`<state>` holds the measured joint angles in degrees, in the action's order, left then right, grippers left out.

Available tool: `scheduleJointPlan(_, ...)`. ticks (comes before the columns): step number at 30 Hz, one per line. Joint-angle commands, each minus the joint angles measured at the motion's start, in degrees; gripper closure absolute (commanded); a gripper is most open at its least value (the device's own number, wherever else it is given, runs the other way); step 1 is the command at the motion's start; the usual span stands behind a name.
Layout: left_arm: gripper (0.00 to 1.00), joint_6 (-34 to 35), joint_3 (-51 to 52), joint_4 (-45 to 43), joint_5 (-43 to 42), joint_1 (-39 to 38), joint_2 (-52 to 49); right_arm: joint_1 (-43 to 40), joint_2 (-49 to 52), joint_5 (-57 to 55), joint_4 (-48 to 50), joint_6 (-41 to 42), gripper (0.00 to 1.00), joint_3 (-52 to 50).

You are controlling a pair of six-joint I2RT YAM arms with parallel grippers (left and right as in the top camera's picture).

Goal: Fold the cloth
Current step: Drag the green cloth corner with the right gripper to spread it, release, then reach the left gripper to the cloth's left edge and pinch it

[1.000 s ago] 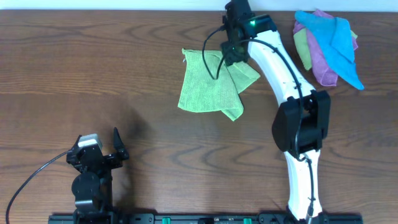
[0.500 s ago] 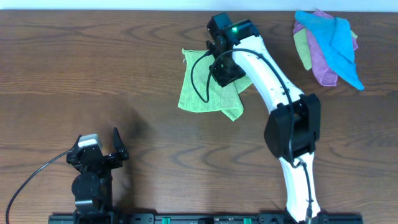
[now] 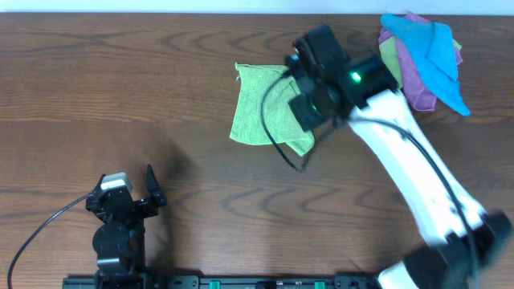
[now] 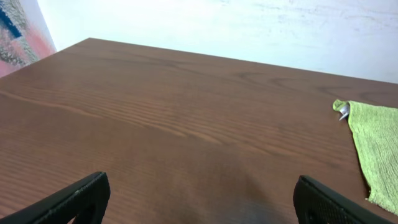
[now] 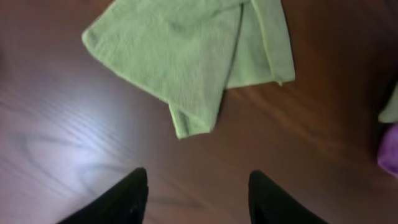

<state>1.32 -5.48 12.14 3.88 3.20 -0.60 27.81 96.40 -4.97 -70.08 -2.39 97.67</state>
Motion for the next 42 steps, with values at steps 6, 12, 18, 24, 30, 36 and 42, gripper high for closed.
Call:
scheduleJointPlan(6,0.04,0.0,1.7,0.3,1.1,-0.2,0.3,0.0,-18.7,-0.9,2.1,1.4,0.33,-10.9)
scheduleJointPlan(12,0.04,0.0,1.7,0.2,1.9,-0.2,0.3,0.0,-23.8,3.4,-2.3,2.8,0.34,-14.1)
scheduleJointPlan(18,0.04,0.7,1.7,-0.2,-9.4,-0.2,0.3,0.0,-24.0,5.9,-5.0,2.8,0.32,-14.5)
scheduleJointPlan(24,0.05,0.6,1.7,-3.4,-29.9,-0.2,0.3,0.0,-24.0,5.9,-6.7,2.8,0.3,-14.5)
scheduleJointPlan(30,0.05,0.6,1.7,-8.6,-35.0,-0.2,0.3,0.0,-24.0,6.0,-9.0,2.8,0.3,-14.5)
scheduleJointPlan(36,0.05,0.6,1.7,-13.2,-41.0,-0.2,0.3,0.0,-24.0,5.4,-8.6,2.8,0.27,-14.5)
scheduleJointPlan(42,0.05,6.8,1.7,-25.6,-36.0,-1.2,-2.3,-0.8,-24.6,1.3,-4.8,4.3,0.27,-14.3)
